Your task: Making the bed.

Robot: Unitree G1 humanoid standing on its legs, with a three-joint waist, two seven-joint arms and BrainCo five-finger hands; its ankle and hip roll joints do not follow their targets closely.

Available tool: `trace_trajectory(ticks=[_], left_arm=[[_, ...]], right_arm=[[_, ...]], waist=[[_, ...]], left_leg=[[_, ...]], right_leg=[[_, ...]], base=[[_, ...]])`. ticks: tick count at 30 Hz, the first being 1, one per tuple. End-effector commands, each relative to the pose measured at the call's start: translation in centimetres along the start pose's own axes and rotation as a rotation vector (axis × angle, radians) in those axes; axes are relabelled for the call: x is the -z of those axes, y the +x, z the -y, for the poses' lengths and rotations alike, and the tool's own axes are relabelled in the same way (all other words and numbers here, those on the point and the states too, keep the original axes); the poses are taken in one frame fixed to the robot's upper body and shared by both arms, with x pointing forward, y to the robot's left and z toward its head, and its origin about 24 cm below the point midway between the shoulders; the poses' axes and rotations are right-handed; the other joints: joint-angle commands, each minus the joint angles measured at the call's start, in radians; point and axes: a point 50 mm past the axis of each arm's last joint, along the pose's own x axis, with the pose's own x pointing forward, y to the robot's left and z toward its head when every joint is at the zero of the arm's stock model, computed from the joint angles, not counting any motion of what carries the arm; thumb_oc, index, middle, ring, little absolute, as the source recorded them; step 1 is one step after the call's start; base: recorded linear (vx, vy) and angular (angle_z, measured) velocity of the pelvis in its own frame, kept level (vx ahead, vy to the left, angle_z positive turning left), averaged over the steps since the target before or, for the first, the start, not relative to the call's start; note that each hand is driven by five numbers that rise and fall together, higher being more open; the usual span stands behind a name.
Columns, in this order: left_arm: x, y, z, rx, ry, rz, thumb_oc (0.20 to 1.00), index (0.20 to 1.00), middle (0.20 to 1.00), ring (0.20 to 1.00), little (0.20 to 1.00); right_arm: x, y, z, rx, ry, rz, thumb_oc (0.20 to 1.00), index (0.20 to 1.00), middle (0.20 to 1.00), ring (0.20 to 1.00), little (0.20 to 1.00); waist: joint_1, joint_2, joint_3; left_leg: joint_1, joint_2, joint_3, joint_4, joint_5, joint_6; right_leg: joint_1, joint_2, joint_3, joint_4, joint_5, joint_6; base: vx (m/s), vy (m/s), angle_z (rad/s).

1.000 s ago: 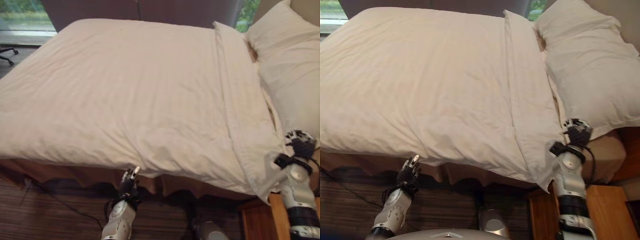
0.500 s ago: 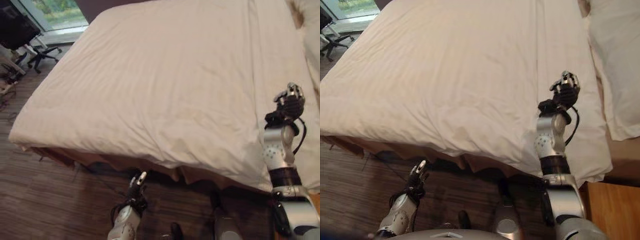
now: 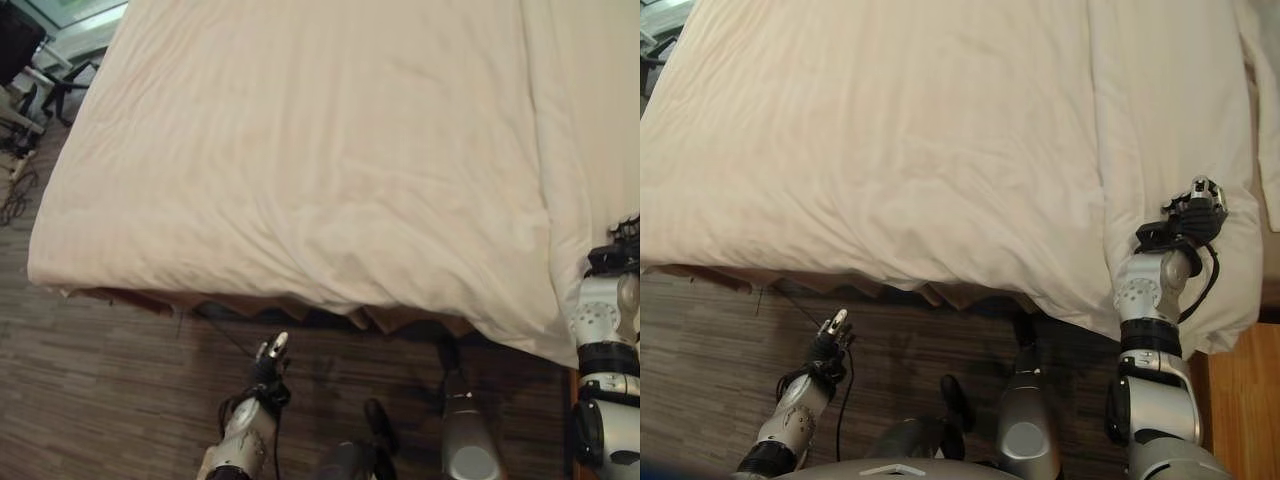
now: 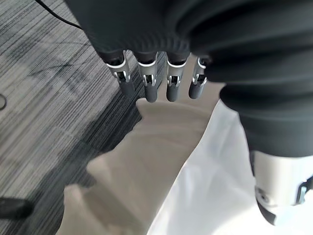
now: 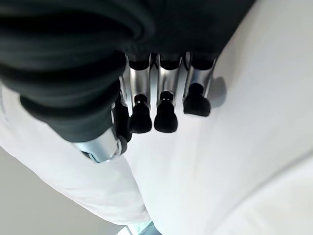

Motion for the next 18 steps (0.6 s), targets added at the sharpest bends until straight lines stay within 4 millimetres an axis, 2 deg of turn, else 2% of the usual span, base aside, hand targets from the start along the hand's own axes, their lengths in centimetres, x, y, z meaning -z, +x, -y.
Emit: trace_trajectory(ticks=[1,2,3,4,5,7,11,12,13,14,15,16,17,18], left_arm=[[0.1,0.5,-0.4,-0.026,-0.016,-0.021,1.000,1.000,1.000,1.000,1.000],[0.2,0.5,-0.5,-0.027,-0.015,-0.023,1.000,1.000,1.000,1.000,1.000],[0.2,0.5,-0.4,-0.029,-0.018,-0.025,1.000,1.000,1.000,1.000,1.000],[0.5,0.5,-0.5,-0.035,-0.023,-0.038,1.000,1.000,1.000,1.000,1.000],[0.6,0.4,-0.5,-0.036,-0.023,-0.039,1.000,1.000,1.000,1.000,1.000],[0.8,0.3,-0.8,-0.050,-0.023,-0.045,1.000,1.000,1.000,1.000,1.000],[1.3,-0.1,-1.7,-0.077,0.001,-0.062,1.000,1.000,1.000,1.000,1.000],[1.2,-0.2,-2.4,-0.099,0.010,-0.060,1.000,1.000,1.000,1.000,1.000],[1.2,-0.2,-2.5,-0.101,0.011,-0.060,1.000,1.000,1.000,1.000,1.000],[1.3,-0.4,-2.8,-0.111,0.014,-0.068,1.000,1.000,1.000,1.000,1.000],[1.3,-0.4,-2.9,-0.113,0.029,-0.070,1.000,1.000,1.000,1.000,1.000],[1.5,-0.6,-3.1,-0.113,0.052,-0.080,1.000,1.000,1.000,1.000,1.000],[1.8,-0.8,-3.5,-0.122,0.084,-0.101,1.000,1.000,1.000,1.000,1.000],[2.0,-1.0,-3.8,-0.121,0.111,-0.113,1.000,1.000,1.000,1.000,1.000]], right_arm=[[5.3,-6.2,13.1,0.470,-0.096,-0.291,0.200,0.200,0.200,0.200,0.200],[5.3,-6.2,13.2,0.471,-0.097,-0.292,0.200,0.200,0.200,0.200,0.200],[5.5,-6.8,14.1,0.490,-0.128,-0.319,0.200,0.200,0.200,0.200,0.200],[5.6,-8.0,15.9,0.530,-0.187,-0.366,0.200,0.200,0.200,0.200,0.200],[5.6,-8.0,16.0,0.530,-0.189,-0.368,0.200,0.200,0.200,0.200,0.200],[5.8,-9.0,17.5,0.550,-0.279,-0.432,0.200,0.200,0.200,0.200,0.200],[6.5,-11.1,19.9,0.553,-0.471,-0.601,0.200,0.200,0.200,0.200,0.200],[6.7,-11.8,20.4,0.524,-0.546,-0.653,0.200,0.200,0.200,0.200,0.200],[6.7,-11.9,20.4,0.524,-0.547,-0.655,0.200,0.200,0.200,0.200,0.200],[7.0,-12.0,20.2,0.477,-0.602,-0.677,0.200,0.200,0.200,0.200,0.200],[7.4,-12.3,19.9,0.442,-0.630,-0.693,0.457,0.457,0.457,0.457,0.457],[7.9,-12.5,19.4,0.392,-0.662,-0.711,0.555,0.555,0.555,0.555,0.555],[8.5,-12.9,18.6,0.324,-0.701,-0.727,1.000,1.000,1.000,1.000,1.000],[9.3,-13.4,18.0,0.269,-0.717,-0.749,1.000,1.000,1.000,1.000,1.000]], waist=[[-0.059,-0.041,-0.060],[-0.059,-0.042,-0.061],[-0.070,-0.048,-0.066],[-0.087,-0.061,-0.079],[-0.087,-0.062,-0.079],[-0.097,-0.080,-0.091],[-0.079,-0.137,-0.127],[-0.069,-0.168,-0.142],[-0.069,-0.170,-0.143],[-0.061,-0.188,-0.145],[-0.056,-0.206,-0.148],[-0.050,-0.226,-0.150],[-0.042,-0.252,-0.148],[-0.033,-0.271,-0.145]], left_leg=[[0.023,0.050,-0.039,0.014,-0.041,-0.025],[0.025,0.049,-0.038,0.014,-0.042,-0.025],[0.034,0.050,-0.036,0.014,-0.046,-0.024],[0.049,0.049,-0.032,0.014,-0.054,-0.022],[0.050,0.049,-0.031,0.014,-0.054,-0.022],[0.064,0.049,-0.025,0.014,-0.060,-0.020],[0.096,0.050,-0.027,0.016,-0.073,-0.011],[0.110,0.049,-0.027,0.017,-0.078,-0.005],[0.112,0.048,-0.027,0.017,-0.078,-0.004],[0.117,0.049,-0.027,0.017,-0.079,-0.001],[0.121,0.046,-0.029,0.018,-0.079,0.003],[0.124,0.043,-0.030,0.018,-0.080,0.007],[0.128,0.039,-0.030,0.018,-0.079,0.012],[0.129,0.036,-0.032,0.017,-0.078,0.017]], right_leg=[[0.041,-0.064,0.008,0.014,-0.139,0.066],[0.043,-0.064,0.008,0.014,-0.140,0.066],[0.046,-0.065,0.010,0.014,-0.138,0.066],[0.055,-0.066,0.013,0.014,-0.137,0.067],[0.057,-0.066,0.014,0.014,-0.138,0.067],[0.064,-0.066,0.018,0.014,-0.134,0.068],[0.086,-0.067,0.015,0.014,-0.122,0.073],[0.091,-0.066,0.014,0.016,-0.114,0.077],[0.092,-0.066,0.015,0.016,-0.114,0.078],[0.092,-0.066,0.015,0.017,-0.107,0.081],[0.094,-0.066,0.015,0.018,-0.101,0.083],[0.093,-0.066,0.016,0.019,-0.093,0.087],[0.092,-0.067,0.016,0.020,-0.084,0.093],[0.089,-0.069,0.013,0.023,-0.076,0.098]], base=[[0.04,0.042,0.01],[0.04,0.048,-0.02],[0.02,0.062,-0.04],[0.02,0.062,-0.05],[0.00,0.071,-0.03],[-0.02,0.059,-0.03],[-0.04,0.011,-0.20],[-0.05,-0.003,-0.21],[-0.10,0.032,-0.15],[-0.09,0.003,-0.05],[-0.13,0.003,-0.05],[-0.15,-0.022,-0.08],[-0.18,-0.016,-0.11],[-0.28,-0.049,-0.18]])
